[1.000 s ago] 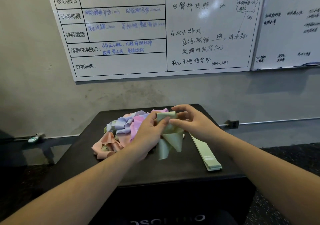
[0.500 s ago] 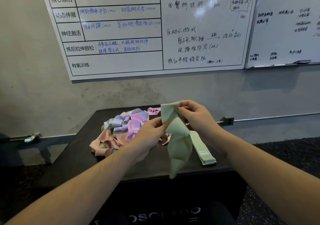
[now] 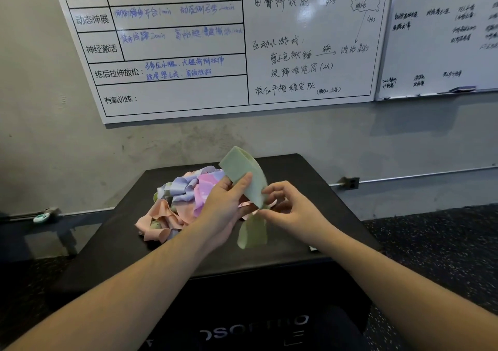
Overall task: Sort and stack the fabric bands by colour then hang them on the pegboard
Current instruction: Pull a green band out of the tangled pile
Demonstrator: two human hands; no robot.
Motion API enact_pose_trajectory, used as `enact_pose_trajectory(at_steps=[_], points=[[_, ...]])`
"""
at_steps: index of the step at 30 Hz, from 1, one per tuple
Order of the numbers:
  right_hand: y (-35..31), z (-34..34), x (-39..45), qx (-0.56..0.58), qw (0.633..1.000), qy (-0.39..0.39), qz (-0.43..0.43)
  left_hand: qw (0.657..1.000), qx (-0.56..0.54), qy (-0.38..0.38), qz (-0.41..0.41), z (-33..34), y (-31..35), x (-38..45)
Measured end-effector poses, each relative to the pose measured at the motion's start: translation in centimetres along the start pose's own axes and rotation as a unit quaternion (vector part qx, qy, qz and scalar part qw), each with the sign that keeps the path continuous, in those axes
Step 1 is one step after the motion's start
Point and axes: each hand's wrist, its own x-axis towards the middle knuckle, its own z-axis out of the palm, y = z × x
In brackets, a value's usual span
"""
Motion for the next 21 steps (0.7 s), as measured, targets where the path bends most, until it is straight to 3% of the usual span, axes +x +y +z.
enact_pose_trajectory(at_steps=[4, 8, 14, 21], points=[[0.3, 0.4, -0.1, 0.05, 0.998, 0.028, 0.018, 1.0, -0.018, -0.007, -0.017, 0.2, -0.1, 0.0], [0.7, 0.3, 0.0, -0.012, 1.0, 0.017, 0.02, 1.0, -0.009, -0.009, -0.025, 0.3, -0.3, 0.4], [1.1, -0.2, -0.6, 0.13, 0.986, 0.001, 0.104, 1.0, 0.007, 0.0, -0.019, 0.4, -0.5, 1.2], [2.8, -1.0, -0.5, 0.168, 0.978, -0.007, 0.126, 1.0, 0.01, 0.024, -0.018, 0.6, -1.0, 3.3]])
